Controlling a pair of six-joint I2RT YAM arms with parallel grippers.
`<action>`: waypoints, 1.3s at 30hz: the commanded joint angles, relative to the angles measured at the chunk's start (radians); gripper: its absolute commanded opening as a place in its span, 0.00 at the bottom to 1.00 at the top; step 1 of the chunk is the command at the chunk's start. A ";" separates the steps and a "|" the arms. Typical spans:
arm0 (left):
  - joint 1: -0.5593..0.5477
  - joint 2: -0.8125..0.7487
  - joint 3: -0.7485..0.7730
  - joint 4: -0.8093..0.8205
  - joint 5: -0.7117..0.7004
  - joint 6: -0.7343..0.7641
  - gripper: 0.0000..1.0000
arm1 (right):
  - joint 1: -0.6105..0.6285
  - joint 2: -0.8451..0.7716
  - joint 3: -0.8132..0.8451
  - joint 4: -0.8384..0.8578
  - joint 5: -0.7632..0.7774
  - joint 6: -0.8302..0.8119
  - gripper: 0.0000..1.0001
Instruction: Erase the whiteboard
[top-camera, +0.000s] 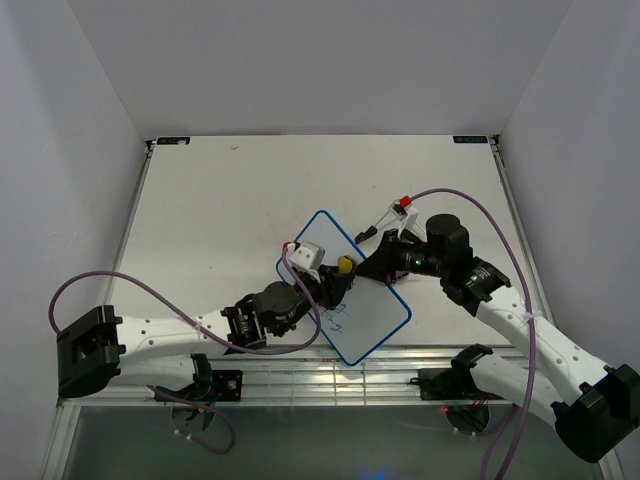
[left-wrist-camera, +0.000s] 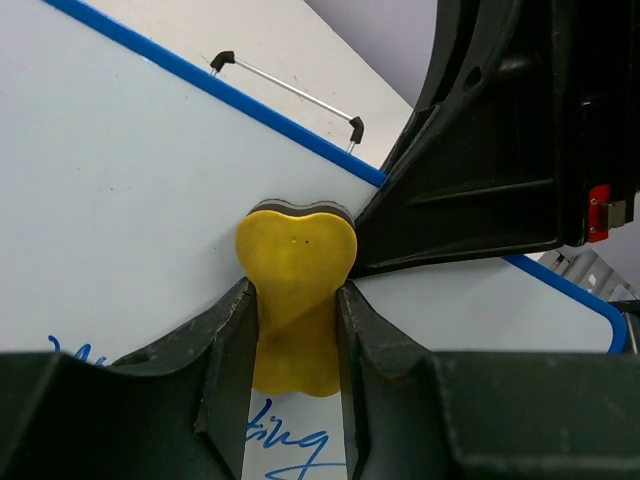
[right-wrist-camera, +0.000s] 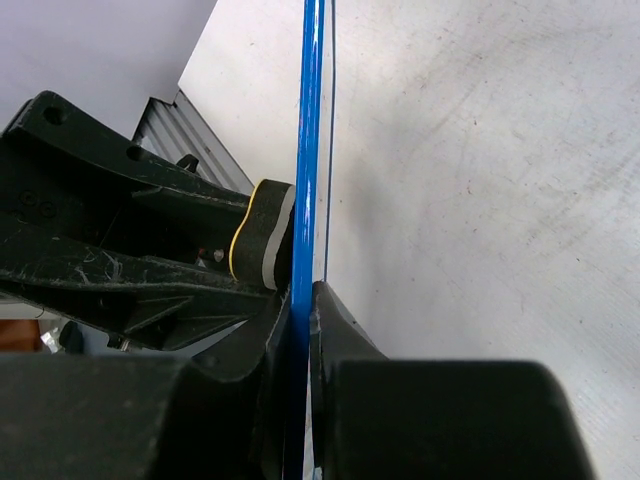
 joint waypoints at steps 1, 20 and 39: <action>-0.008 0.029 -0.021 -0.162 -0.078 -0.040 0.13 | 0.035 -0.052 0.098 0.307 -0.199 0.071 0.08; 0.017 0.147 0.154 -0.312 -0.075 -0.077 0.10 | 0.035 -0.065 0.091 0.262 -0.112 0.097 0.08; 0.121 0.244 0.398 -0.426 -0.048 -0.039 0.12 | 0.039 -0.089 0.046 0.271 -0.133 0.113 0.08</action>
